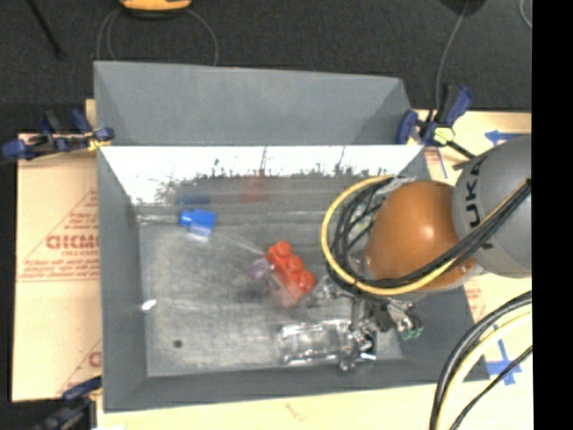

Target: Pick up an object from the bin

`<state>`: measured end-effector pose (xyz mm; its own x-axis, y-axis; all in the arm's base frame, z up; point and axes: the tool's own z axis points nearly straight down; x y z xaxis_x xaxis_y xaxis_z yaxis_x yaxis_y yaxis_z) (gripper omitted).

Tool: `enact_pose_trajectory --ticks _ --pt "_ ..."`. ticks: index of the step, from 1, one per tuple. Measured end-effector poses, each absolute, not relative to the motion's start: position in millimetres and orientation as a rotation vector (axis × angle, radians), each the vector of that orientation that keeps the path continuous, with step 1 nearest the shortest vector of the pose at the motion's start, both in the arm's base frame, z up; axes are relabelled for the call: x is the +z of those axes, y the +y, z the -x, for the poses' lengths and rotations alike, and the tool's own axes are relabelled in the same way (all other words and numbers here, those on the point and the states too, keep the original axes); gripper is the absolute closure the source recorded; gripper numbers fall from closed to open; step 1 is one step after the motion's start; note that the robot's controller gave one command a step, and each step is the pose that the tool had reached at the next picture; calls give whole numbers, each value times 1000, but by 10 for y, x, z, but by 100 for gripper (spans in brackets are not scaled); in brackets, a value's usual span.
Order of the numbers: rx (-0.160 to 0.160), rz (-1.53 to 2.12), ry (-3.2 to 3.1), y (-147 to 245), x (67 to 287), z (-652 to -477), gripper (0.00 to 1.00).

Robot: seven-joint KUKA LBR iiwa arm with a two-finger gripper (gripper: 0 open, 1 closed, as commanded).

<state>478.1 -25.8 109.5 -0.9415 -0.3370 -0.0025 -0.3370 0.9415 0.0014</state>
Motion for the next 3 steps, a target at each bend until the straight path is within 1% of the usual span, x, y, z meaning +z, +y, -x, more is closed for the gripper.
enact_pose_trajectory --ticks 1,2,3 --pt "-12 575 3056 86 761 -4832 0" --pt "-5 580 3073 76 784 -4874 0" --pt "-4 586 3070 82 791 -4877 100"
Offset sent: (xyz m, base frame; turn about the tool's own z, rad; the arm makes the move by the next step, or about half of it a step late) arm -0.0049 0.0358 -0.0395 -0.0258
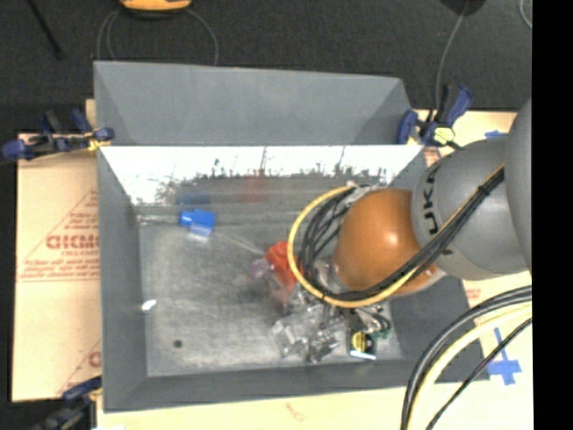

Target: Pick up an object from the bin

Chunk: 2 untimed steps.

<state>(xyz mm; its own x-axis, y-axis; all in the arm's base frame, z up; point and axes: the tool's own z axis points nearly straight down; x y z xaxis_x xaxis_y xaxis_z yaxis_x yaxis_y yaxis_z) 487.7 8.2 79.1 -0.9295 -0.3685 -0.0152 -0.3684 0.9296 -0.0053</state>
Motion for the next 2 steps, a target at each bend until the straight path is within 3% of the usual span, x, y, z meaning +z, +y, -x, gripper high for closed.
enact_pose_trajectory --ticks 1,2 --pt "-3 585 3079 73 1584 -4899 100" --pt "-2 582 3085 63 1734 -4904 100"
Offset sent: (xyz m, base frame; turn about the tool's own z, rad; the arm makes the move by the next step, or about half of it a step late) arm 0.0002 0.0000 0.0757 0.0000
